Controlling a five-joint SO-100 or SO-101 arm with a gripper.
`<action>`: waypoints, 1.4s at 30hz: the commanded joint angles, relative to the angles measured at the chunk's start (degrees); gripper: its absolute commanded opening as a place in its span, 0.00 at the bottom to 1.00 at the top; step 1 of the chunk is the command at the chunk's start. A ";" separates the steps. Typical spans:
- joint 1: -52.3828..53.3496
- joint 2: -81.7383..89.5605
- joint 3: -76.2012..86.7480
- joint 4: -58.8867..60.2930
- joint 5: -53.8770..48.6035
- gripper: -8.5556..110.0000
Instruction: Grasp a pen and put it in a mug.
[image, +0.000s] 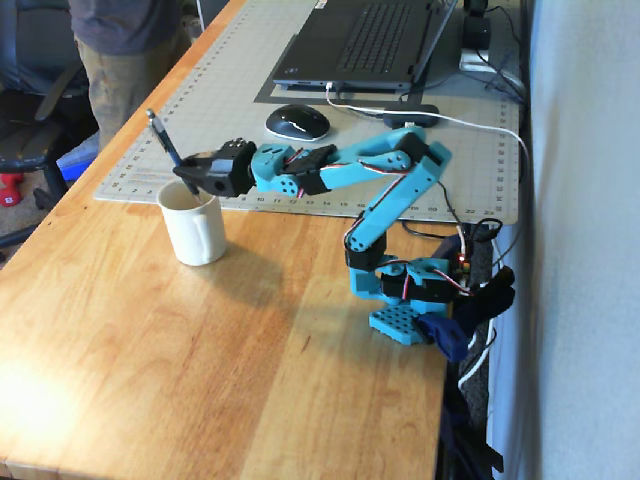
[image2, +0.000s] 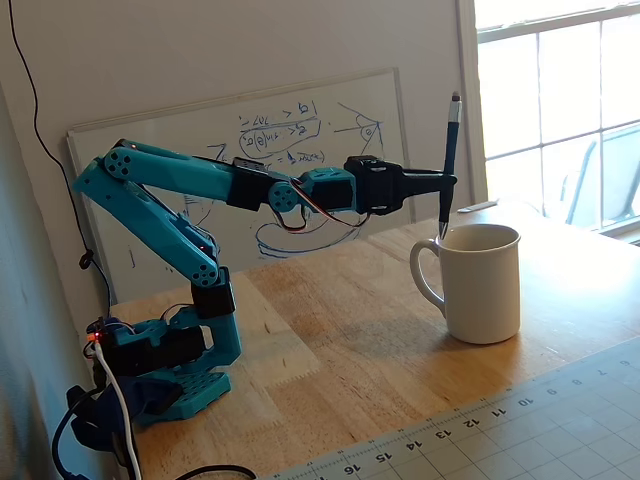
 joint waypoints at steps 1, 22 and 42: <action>0.62 -1.67 -6.33 -2.02 0.00 0.09; 0.35 -9.93 -4.92 -2.02 -0.88 0.13; -2.90 11.95 -7.38 14.24 -45.35 0.14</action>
